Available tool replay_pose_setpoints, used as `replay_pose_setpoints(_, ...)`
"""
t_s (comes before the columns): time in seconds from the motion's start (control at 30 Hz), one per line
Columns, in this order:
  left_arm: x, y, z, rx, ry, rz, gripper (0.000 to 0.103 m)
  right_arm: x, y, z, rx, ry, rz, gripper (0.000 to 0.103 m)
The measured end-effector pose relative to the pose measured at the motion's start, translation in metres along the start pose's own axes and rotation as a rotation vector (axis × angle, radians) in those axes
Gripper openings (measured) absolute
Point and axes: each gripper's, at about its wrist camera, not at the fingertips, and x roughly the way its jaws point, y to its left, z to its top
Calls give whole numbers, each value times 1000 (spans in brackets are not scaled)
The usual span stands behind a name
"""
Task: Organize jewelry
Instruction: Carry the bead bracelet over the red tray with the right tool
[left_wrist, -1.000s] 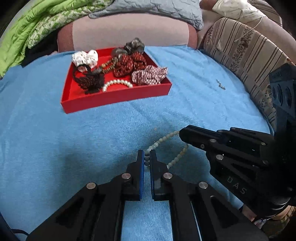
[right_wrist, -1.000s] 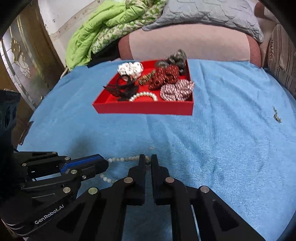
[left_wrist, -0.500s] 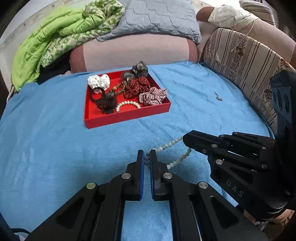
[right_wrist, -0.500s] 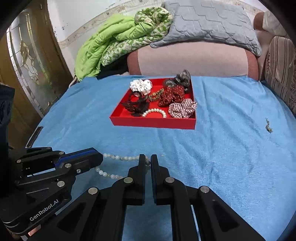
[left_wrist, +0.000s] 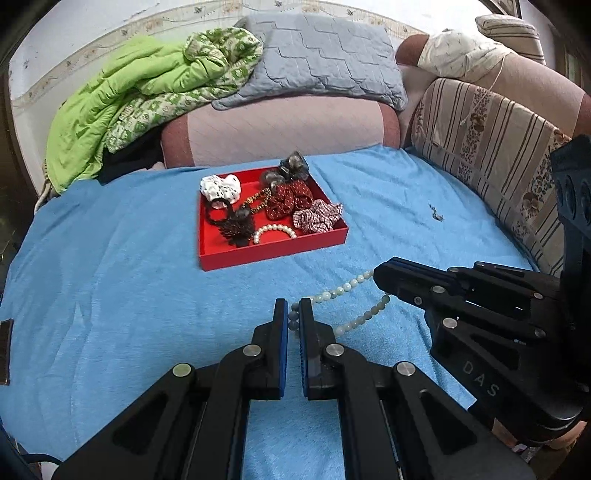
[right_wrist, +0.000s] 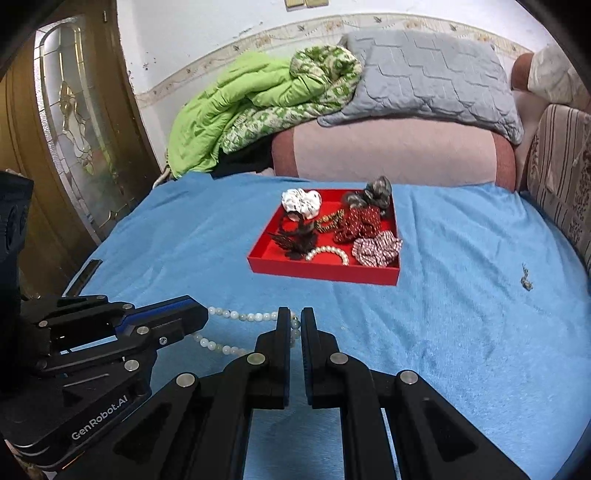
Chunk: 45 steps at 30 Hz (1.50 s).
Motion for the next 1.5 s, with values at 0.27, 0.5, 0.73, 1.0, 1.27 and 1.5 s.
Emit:
replay_pose_setpoints(0.27,-25,6,3,-8,-55,9,5,-18,18,8,-23,-43,6,7)
replay_pose_setpoints(0.5,-46,16,11,-11,-106,18,5,-34,34,20,-45,-82,10,7)
replay_pose_setpoints(0.73,-61,28,22,-22,-145,15,5,-43,48,34,-64,-114,18,7)
replay_pose_setpoints(1.0,-77,45,42,-47,-192,4,5,-48,61,52,-80,-149,30,7)
replay_pose_setpoints(1.27,-84,54,62,-45,-228,5,5,-46,67,67,-87,-171,36,7)
replay_pose_setpoints(1.5,-78,54,80,-20,-239,19,5,-41,67,84,-92,-188,35,7)
